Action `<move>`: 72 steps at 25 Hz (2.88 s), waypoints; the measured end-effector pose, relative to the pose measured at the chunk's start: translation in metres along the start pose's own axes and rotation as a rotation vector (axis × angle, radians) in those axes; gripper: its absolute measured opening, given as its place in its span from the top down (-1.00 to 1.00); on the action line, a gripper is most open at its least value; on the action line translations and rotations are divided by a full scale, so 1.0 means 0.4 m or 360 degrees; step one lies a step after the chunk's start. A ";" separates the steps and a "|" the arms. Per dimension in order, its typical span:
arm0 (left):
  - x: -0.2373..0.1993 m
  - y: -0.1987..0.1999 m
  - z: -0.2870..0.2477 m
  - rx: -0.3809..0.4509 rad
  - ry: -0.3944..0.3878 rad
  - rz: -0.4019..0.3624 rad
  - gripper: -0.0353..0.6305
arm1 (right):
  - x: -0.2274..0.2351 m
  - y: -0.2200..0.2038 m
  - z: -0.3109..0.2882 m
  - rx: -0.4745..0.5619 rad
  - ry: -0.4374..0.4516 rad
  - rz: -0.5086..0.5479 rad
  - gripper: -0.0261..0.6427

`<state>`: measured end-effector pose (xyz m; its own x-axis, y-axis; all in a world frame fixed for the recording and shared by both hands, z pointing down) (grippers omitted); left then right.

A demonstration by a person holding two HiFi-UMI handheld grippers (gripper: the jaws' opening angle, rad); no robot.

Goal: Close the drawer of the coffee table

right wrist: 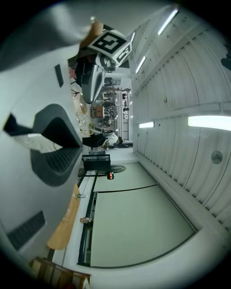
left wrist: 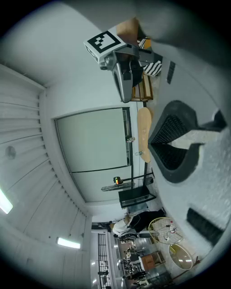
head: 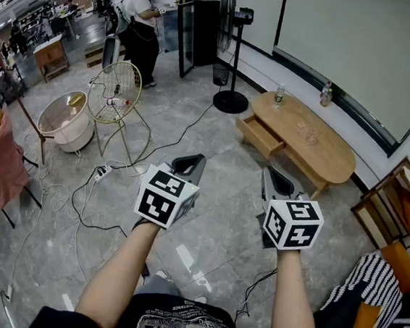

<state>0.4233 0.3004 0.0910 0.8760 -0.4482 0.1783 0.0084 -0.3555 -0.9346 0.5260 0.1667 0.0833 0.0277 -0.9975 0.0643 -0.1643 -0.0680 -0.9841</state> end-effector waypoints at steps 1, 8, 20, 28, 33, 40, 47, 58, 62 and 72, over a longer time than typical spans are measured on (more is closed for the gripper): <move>-0.003 0.000 -0.002 -0.0001 0.0000 0.0000 0.89 | 0.001 -0.001 -0.003 0.0001 -0.0005 0.0001 0.91; -0.027 -0.003 -0.022 -0.0007 -0.0001 0.0007 0.89 | 0.006 -0.014 -0.034 -0.0015 -0.0026 -0.0001 0.91; -0.151 -0.035 -0.181 -0.0029 -0.0069 0.0041 0.89 | 0.055 -0.027 -0.211 -0.0042 -0.0082 -0.0009 0.64; -0.332 -0.012 -0.378 -0.0009 -0.0207 0.0054 0.89 | 0.103 0.016 -0.429 -0.0055 -0.0201 -0.0007 0.46; -0.458 0.011 -0.486 0.0012 -0.0308 0.0011 0.89 | 0.128 0.053 -0.563 -0.0050 -0.0299 -0.0057 0.29; -0.592 0.027 -0.611 0.0018 -0.0384 -0.0042 0.89 | 0.155 0.079 -0.704 -0.0093 -0.0435 -0.0075 0.11; -0.665 0.048 -0.673 0.0076 -0.0464 0.0034 0.88 | 0.164 0.095 -0.784 -0.0104 -0.0517 -0.0107 0.11; -0.677 0.032 -0.755 0.0045 -0.0545 -0.0041 0.88 | 0.208 0.060 -0.829 -0.0102 -0.0608 -0.0169 0.11; -0.676 0.042 -0.804 0.0050 -0.0561 -0.0052 0.88 | 0.247 0.057 -0.840 -0.0095 -0.0640 -0.0163 0.11; -0.683 0.059 -1.035 0.0043 -0.0616 -0.0104 0.88 | 0.428 0.014 -0.973 -0.0083 -0.0673 -0.0198 0.07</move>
<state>-0.0155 0.0747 0.1476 0.9903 -0.0810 0.1132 0.0782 -0.3490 -0.9339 0.1460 -0.0110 0.1533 0.4495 -0.8879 0.0977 -0.1833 -0.1987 -0.9628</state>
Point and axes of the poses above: the fingertips, and each gripper's own axes: z backward along the fingers, x to its right, y out of its top, the point moved 2 cm from there along z, backward along the fingers, and after that the axes turned 7 degrees about y, right-handed, at the moved point
